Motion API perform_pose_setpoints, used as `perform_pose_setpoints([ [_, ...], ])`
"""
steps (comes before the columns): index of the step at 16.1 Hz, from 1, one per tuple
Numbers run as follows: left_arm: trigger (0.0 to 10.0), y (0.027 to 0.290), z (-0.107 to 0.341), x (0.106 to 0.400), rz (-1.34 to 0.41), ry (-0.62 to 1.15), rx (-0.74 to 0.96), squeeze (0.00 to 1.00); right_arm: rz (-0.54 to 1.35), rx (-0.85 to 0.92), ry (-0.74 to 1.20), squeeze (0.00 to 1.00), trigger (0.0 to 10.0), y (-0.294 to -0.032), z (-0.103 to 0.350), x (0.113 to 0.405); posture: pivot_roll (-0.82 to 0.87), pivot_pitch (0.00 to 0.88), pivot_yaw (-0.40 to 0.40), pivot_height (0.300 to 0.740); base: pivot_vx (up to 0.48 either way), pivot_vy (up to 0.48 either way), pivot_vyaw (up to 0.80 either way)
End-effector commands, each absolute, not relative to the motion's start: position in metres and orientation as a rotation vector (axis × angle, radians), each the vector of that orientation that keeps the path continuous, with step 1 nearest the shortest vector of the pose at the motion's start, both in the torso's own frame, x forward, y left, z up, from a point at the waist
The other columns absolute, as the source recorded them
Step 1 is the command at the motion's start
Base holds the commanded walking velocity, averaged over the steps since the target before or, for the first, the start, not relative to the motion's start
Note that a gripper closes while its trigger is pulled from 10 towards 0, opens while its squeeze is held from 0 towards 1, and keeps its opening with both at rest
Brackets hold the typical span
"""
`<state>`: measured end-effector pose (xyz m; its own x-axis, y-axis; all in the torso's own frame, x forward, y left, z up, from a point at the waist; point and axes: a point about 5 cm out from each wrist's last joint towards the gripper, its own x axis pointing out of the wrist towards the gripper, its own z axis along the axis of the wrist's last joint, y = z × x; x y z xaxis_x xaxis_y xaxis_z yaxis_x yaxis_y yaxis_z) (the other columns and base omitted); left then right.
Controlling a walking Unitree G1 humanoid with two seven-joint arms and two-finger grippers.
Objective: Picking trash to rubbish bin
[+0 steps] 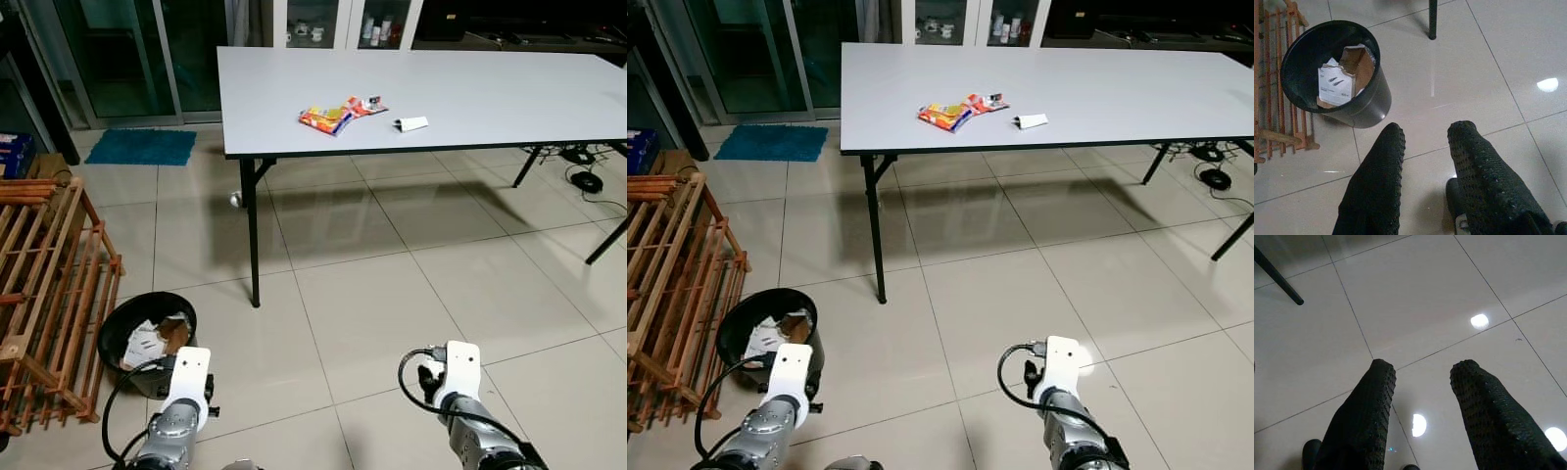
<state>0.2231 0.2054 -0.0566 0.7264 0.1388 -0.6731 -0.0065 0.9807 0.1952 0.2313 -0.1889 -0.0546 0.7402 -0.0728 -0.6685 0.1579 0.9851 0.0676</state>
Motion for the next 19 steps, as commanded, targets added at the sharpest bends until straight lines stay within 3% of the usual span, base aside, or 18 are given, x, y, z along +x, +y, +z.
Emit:
perform_pose_setpoints([
  [1,10.0,0.2034,-0.0554,0.2259,0.073,0.753,0.199,0.00,-0.131,0.123,0.715,0.00,10.0,-0.1930,-0.0518,0.2346,0.05,0.000,-0.073,0.740,0.000,0.000,0.00],
  [6,10.0,0.2058,-0.0565,0.2235,0.089,0.760,0.216,0.00,-0.126,0.117,0.718,0.00,10.0,-0.1926,-0.0524,0.2338,0.05,0.000,-0.076,0.740,0.000,-0.057,0.00],
  [8,10.0,0.2068,-0.0559,0.2241,0.093,0.759,0.222,0.00,-0.124,0.110,0.717,0.00,10.0,-0.1926,-0.0522,0.2339,0.05,0.000,-0.079,0.740,0.000,-0.383,0.00],
  [11,10.0,0.2053,-0.0556,0.2251,0.099,0.757,0.220,0.00,-0.127,0.106,0.712,0.00,10.0,-0.1958,-0.0515,0.2340,0.05,0.000,-0.090,0.740,0.000,-0.429,0.80],
  [15,10.0,0.2050,-0.0576,0.2220,0.105,0.765,0.219,0.00,-0.122,0.105,0.708,0.00,10.0,-0.1974,-0.0508,0.2345,0.04,0.000,-0.092,0.740,0.000,-0.480,0.00],
  [19,10.0,0.2068,-0.0576,0.2215,0.108,0.768,0.220,0.00,-0.117,0.109,0.714,0.00,10.0,-0.1942,-0.0527,0.2324,0.04,0.012,-0.084,0.740,0.000,-0.360,0.73],
])
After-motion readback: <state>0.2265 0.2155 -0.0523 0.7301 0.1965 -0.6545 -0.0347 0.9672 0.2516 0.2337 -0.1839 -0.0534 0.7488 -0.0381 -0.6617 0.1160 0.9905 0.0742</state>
